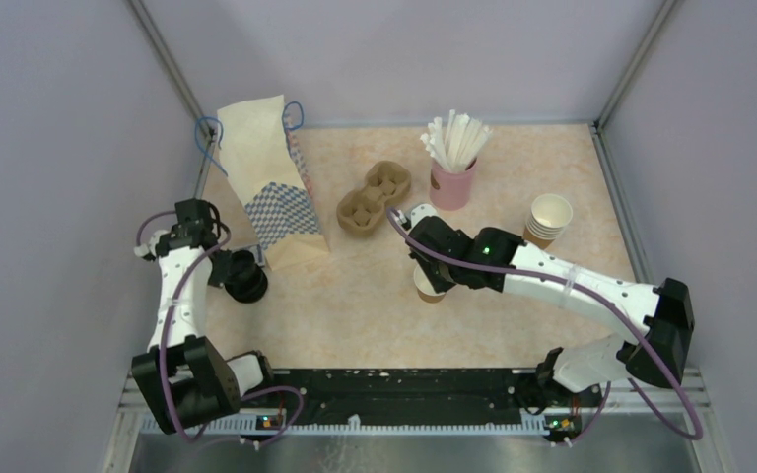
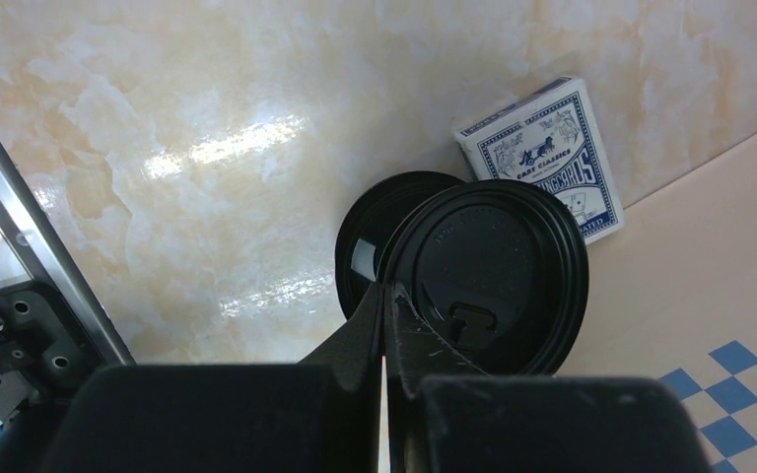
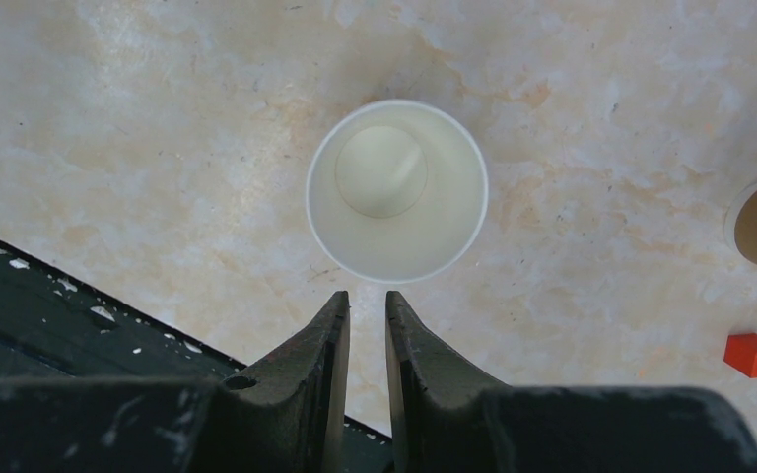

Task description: Pack the takeout coffee

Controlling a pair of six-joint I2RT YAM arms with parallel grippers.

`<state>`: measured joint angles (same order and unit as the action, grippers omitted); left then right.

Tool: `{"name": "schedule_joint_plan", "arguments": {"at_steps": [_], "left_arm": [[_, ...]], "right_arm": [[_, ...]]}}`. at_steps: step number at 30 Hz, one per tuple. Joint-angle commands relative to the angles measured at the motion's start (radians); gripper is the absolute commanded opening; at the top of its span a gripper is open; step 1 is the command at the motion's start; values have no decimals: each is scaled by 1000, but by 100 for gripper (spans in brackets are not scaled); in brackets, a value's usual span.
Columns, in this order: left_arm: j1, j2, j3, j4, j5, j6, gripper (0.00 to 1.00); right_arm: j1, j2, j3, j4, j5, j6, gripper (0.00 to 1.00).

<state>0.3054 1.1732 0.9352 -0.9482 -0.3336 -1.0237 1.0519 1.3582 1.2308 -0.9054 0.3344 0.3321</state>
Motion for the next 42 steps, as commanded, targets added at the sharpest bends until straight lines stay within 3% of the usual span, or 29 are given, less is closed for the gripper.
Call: {"name": "schedule_joint_plan", "arguments": {"at_steps": [1, 6, 8, 9, 10, 17, 25, 28, 31, 34, 42], "left_arm": [[6, -17, 31, -34, -13, -12, 0], [6, -20, -27, -11, 1, 7, 0], [6, -16, -55, 1, 12, 14, 14], [6, -11, -66, 18, 20, 21, 12], [6, -6, -77, 29, 25, 28, 0], [6, -11, -71, 15, -20, -2, 0], [6, -68, 39, -66, 12, -11, 0], [7, -113, -12, 28, 34, 32, 0], [9, -99, 38, -35, 79, 21, 0], [9, -140, -28, 51, 94, 97, 0], [10, -285, -23, -40, 142, 164, 0]], "right_arm": [[11, 1, 28, 12, -2, -12, 20], [11, 0, 27, 11, -1, -10, 20], [11, 1, 28, 10, -3, -12, 20], [12, 2, 28, 12, -3, -13, 20], [11, 2, 28, 14, -4, -12, 20], [12, 3, 30, 12, -4, -14, 20], [11, 13, 31, 14, -10, -14, 19], [12, 14, 30, 18, -8, -15, 20], [11, 18, 33, 19, -11, -16, 19], [12, 19, 36, 16, -12, -16, 19], [11, 33, 29, 131, -12, 56, 21]]}}
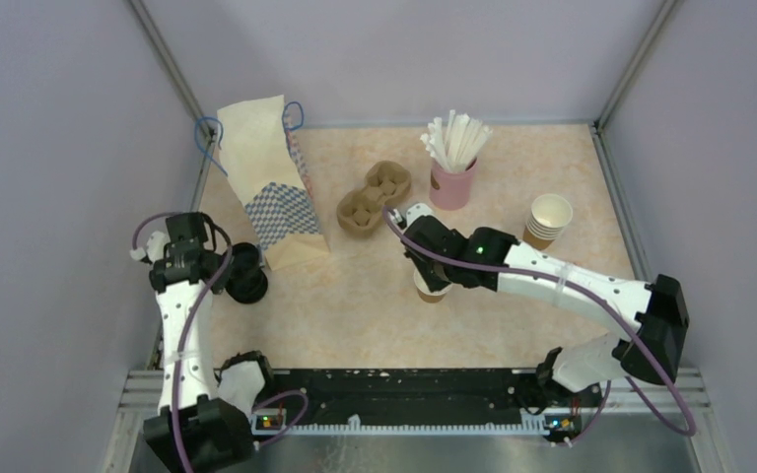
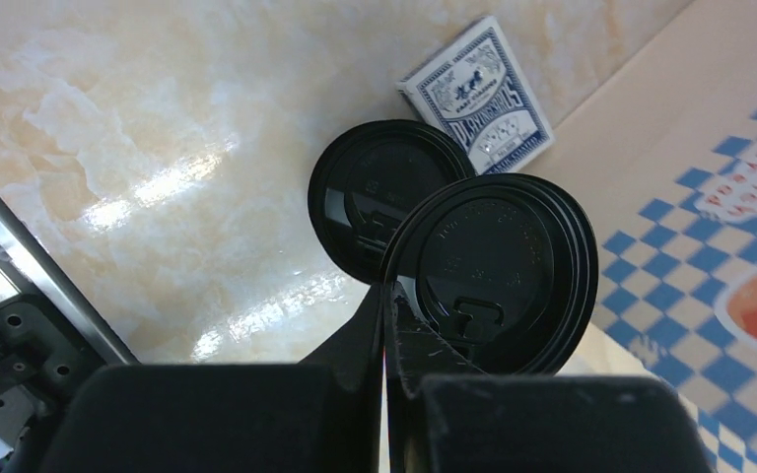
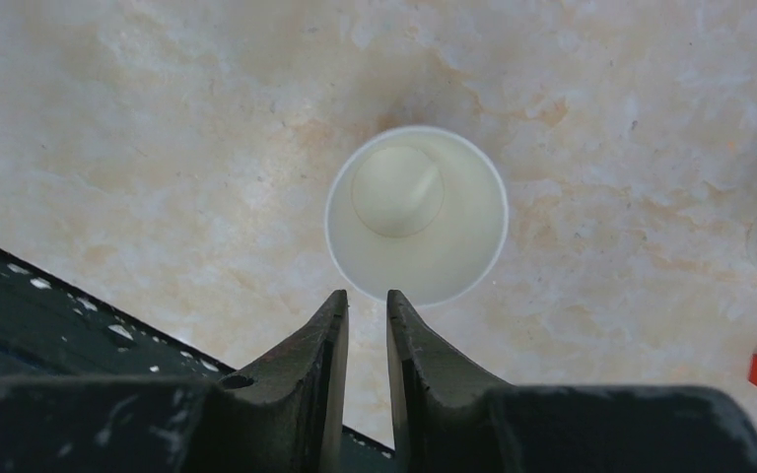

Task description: Pack the takeout coffee

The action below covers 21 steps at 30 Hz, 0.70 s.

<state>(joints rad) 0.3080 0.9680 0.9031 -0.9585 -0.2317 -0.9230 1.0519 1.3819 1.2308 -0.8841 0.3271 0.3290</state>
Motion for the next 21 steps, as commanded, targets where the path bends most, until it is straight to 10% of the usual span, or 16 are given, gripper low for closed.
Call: {"name": "schedule_joint_plan", "arguments": {"at_steps": [1, 6, 21], "left_arm": [[8, -97, 8, -35, 60, 74, 0], [5, -185, -36, -50, 240, 115, 0], [-33, -237, -90, -82, 432, 142, 0]], "right_arm": [[12, 5, 25, 154, -22, 85, 22], [12, -21, -57, 501, -138, 204, 58], [11, 289, -12, 1010, -435, 504, 53]]}}
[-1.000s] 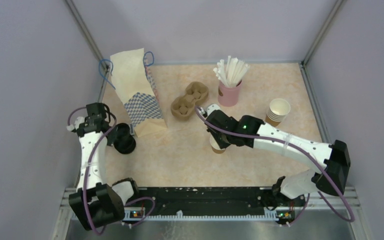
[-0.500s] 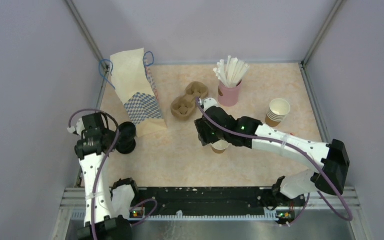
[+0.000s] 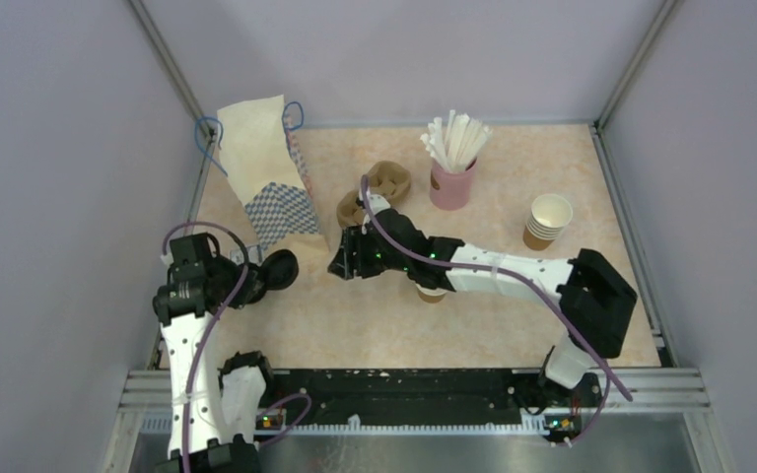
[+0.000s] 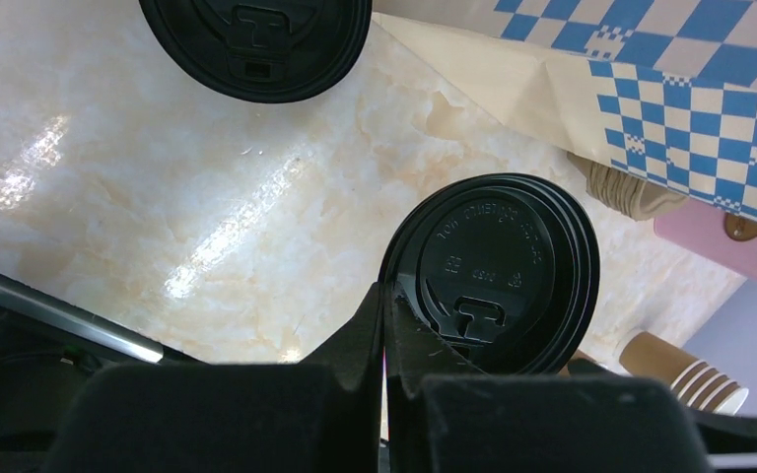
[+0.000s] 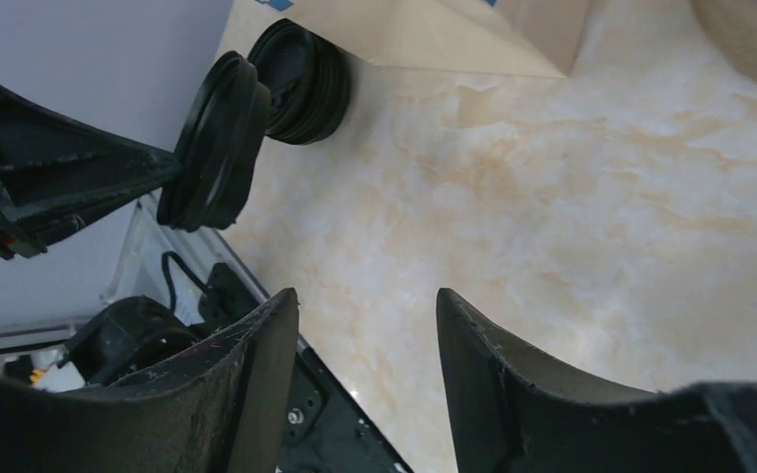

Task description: Pack the takeout coffee

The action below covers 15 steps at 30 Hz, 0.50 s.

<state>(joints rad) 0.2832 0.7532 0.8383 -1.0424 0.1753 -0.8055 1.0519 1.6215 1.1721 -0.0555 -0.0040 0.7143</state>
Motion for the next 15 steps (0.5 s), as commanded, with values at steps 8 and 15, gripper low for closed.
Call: {"name": "schedule_joint_plan", "arguments": {"at_steps": [8, 15], "left_arm": [[-12, -54, -88, 62, -106, 26, 0], [-12, -66, -130, 109, -90, 46, 0]], "right_arm": [[13, 215, 129, 272, -190, 250, 49], [11, 263, 176, 288, -188, 293, 49]]}}
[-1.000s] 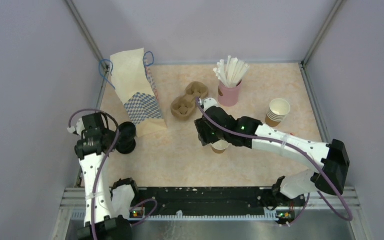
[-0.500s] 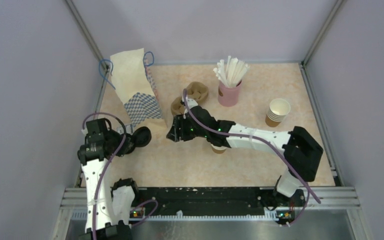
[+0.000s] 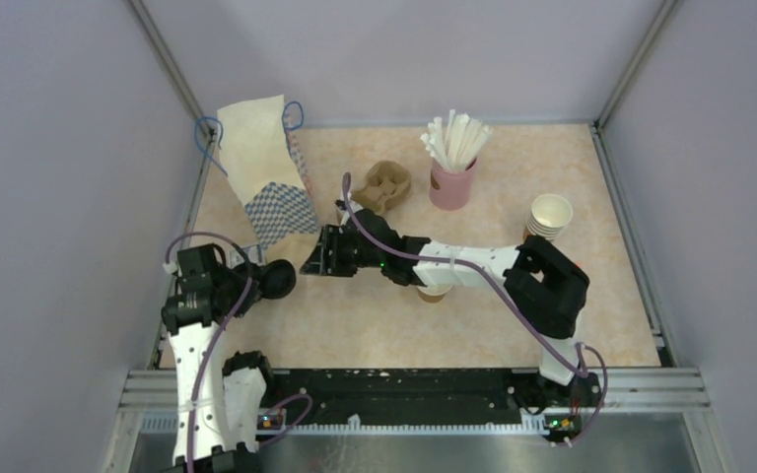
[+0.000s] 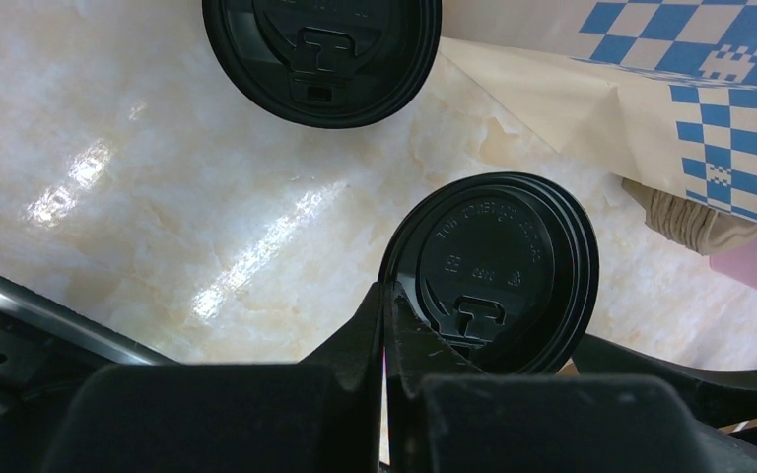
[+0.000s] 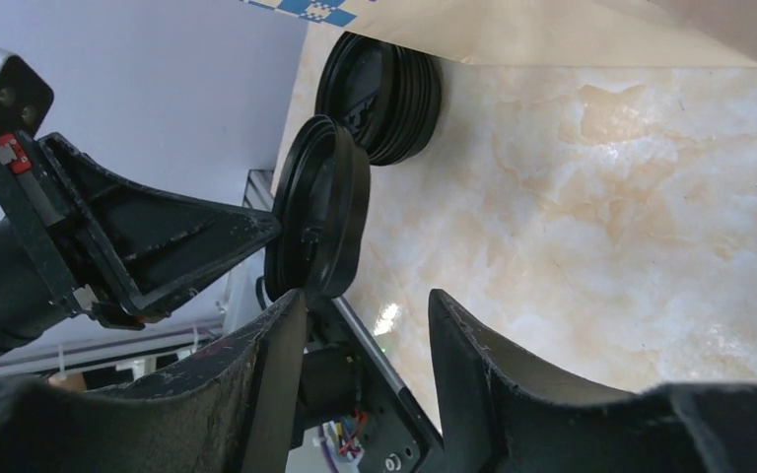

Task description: Pack the takeout coffee

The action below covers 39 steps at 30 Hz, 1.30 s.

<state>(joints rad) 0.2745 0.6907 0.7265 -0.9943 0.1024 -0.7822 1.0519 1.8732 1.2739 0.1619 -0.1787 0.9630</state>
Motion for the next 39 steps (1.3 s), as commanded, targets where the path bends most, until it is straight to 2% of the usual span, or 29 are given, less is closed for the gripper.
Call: {"name": "schedule_joint_plan", "arguments": {"at_steps": [1, 8, 14, 18, 26, 29, 31, 34, 36, 38, 39], "left_arm": [[-3, -2, -23, 66, -8, 25, 0], [-3, -7, -35, 94, 16, 40, 0], [-4, -9, -47, 118, 46, 54, 0], [-3, -10, -54, 139, 92, 70, 0], [-23, -20, -62, 166, 163, 110, 0], [-33, -17, -64, 181, 198, 121, 0], [-36, -14, -65, 187, 229, 130, 0], [-41, -15, -59, 195, 282, 144, 14], [-42, -21, -50, 206, 322, 156, 32], [-44, -24, -30, 200, 348, 160, 54], [-46, -24, -17, 193, 356, 162, 61]], "right_arm": [[11, 22, 92, 42, -12, 43, 49], [12, 79, 142, 14, -28, 50, 43], [13, 135, 252, -148, -21, -18, 40], [16, 140, 260, -160, -16, -35, 38], [17, 151, 278, -231, -14, -67, 17], [16, 146, 272, -232, -7, -82, 1], [16, 139, 259, -214, -10, -84, 0], [17, 126, 234, -180, -18, -83, 0], [16, 113, 211, -147, -21, -85, 0], [16, 93, 180, -118, -17, -92, 0], [17, 83, 166, -107, -15, -98, 0]]}}
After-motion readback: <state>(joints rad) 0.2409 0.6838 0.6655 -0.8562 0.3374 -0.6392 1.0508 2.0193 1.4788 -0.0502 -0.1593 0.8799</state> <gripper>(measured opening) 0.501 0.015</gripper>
